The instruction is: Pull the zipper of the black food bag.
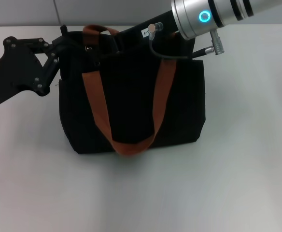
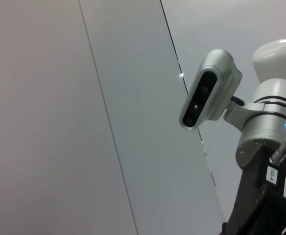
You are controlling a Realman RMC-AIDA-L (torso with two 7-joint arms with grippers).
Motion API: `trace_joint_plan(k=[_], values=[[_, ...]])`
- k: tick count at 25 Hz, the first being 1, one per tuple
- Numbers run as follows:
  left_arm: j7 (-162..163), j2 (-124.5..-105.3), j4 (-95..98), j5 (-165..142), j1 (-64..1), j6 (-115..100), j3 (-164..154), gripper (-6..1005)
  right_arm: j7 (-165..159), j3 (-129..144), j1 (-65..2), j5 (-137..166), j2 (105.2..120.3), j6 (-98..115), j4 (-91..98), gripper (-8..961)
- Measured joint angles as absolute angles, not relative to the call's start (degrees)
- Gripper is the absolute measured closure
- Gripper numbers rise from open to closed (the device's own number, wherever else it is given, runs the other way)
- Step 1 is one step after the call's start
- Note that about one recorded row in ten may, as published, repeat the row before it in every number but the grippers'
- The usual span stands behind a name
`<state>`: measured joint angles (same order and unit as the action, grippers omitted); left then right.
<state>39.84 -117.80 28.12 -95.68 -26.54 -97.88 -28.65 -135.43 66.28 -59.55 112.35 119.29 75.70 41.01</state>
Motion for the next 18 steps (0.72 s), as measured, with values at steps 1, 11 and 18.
trace_joint_plan(k=[1, 11, 18], values=[[39.88, -117.81, 28.12, -95.55, -26.54, -97.89, -28.66, 948, -135.81, 66.62, -59.57, 112.64, 119.3, 75.47, 41.25, 954], [40.23, -117.59, 28.12, -94.75, -26.66, -97.39, -28.52, 947, -143.74, 69.77, -55.71, 119.09, 119.42, 73.83, 50.83, 953], [40.33, -117.51, 28.12, -94.58, -27.06, -96.3, -28.47, 946, -148.27, 69.84, -49.85, 123.42, 119.44, 73.87, 58.89, 953]])
